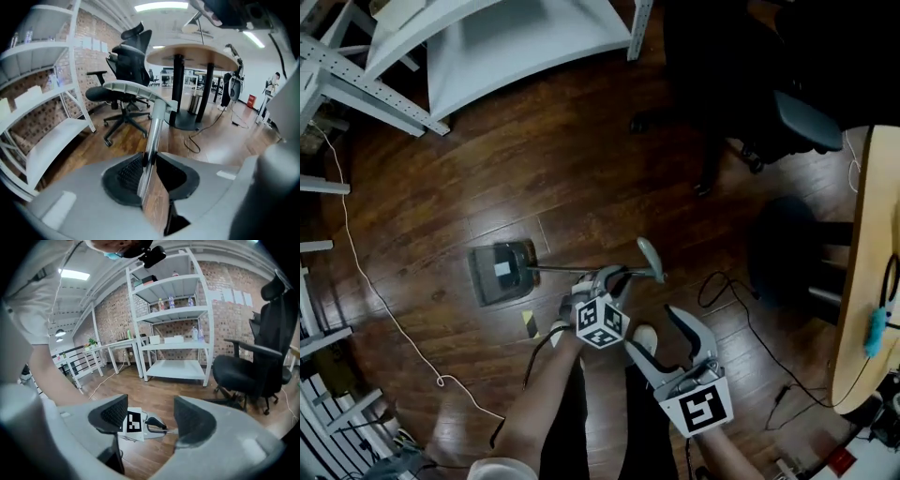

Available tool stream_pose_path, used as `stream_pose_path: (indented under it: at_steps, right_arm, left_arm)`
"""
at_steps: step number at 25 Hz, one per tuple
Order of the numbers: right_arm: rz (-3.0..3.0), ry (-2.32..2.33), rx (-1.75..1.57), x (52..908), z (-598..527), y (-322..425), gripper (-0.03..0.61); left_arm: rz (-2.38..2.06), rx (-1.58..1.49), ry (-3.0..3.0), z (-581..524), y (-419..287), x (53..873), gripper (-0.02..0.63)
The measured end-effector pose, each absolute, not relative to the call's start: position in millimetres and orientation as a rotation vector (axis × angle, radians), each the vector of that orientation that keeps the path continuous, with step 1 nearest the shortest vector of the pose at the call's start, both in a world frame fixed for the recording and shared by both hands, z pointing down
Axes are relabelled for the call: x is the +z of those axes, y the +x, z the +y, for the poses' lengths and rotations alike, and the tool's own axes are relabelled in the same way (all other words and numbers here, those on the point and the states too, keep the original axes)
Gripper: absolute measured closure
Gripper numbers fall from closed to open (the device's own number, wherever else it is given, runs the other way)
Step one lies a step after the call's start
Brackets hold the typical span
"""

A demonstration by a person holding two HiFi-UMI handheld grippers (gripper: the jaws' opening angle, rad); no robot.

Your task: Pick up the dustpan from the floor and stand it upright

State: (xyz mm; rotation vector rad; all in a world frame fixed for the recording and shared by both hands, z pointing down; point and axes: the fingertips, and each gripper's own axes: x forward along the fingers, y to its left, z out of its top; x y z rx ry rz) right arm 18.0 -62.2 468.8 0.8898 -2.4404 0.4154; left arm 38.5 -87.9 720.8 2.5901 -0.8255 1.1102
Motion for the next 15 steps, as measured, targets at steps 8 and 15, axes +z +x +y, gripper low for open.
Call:
stream_pose_path:
  at_steps: [8,15]
  right_arm:
    - [-2.486,0.828,0.314,367.9,-63.7,-55.4,0.284]
    - [-2.523,0.716,0.312,347.1,-33.3,-138.3,0.284]
  left_arm:
    - [-1.001,0.801,2.562,-79.4,-66.8,584.2,0.517]
    - [-1.158,0.611,2.425,-39.6,-167.3,563.9,0.509]
